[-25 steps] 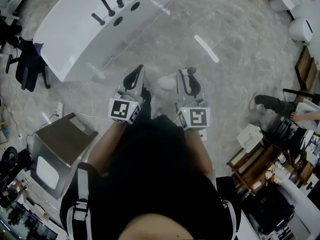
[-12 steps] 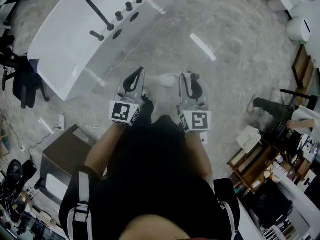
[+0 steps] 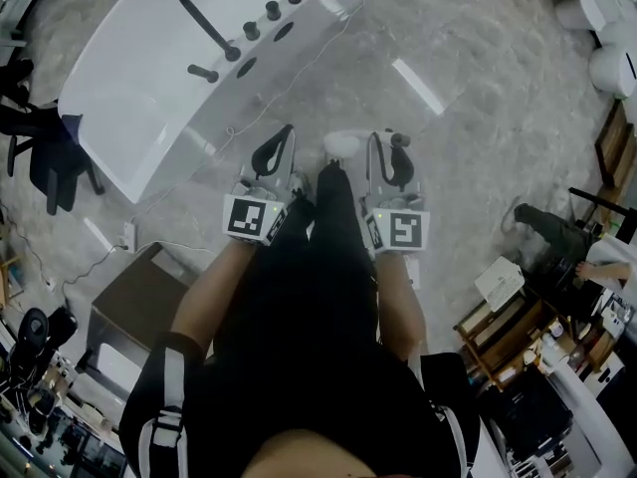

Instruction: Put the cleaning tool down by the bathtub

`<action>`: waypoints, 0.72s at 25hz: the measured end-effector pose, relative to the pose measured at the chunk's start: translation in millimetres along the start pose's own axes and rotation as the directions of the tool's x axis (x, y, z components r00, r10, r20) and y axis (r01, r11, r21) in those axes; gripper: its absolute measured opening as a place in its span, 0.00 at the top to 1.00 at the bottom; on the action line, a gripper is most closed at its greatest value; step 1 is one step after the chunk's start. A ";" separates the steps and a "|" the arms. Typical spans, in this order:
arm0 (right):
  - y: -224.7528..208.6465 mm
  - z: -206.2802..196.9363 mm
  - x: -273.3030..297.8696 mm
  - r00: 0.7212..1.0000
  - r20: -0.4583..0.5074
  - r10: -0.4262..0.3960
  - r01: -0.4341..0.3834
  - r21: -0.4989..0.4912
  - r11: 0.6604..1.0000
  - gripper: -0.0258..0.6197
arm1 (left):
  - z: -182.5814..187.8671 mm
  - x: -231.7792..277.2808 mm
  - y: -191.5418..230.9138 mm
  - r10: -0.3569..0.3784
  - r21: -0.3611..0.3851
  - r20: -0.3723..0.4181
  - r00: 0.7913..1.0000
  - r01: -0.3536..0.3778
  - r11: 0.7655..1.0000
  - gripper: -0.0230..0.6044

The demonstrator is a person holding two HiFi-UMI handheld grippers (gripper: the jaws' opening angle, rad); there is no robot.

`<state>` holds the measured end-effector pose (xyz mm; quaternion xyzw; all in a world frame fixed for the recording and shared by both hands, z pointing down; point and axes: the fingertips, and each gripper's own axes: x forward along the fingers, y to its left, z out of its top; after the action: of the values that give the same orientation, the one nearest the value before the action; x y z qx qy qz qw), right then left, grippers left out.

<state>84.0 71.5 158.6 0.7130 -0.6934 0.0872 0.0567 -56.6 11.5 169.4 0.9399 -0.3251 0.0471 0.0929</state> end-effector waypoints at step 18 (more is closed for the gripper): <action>-54.9 -53.7 135.6 0.992 -0.082 0.093 -0.093 0.014 0.996 0.82 | -39.9 120.6 54.8 0.093 -0.040 -0.028 0.995 -0.094 0.995 0.95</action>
<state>139.4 -48.6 240.9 0.6759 -0.7225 0.1229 0.0776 2.9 -95.2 234.3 0.9209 -0.3683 0.0568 0.1141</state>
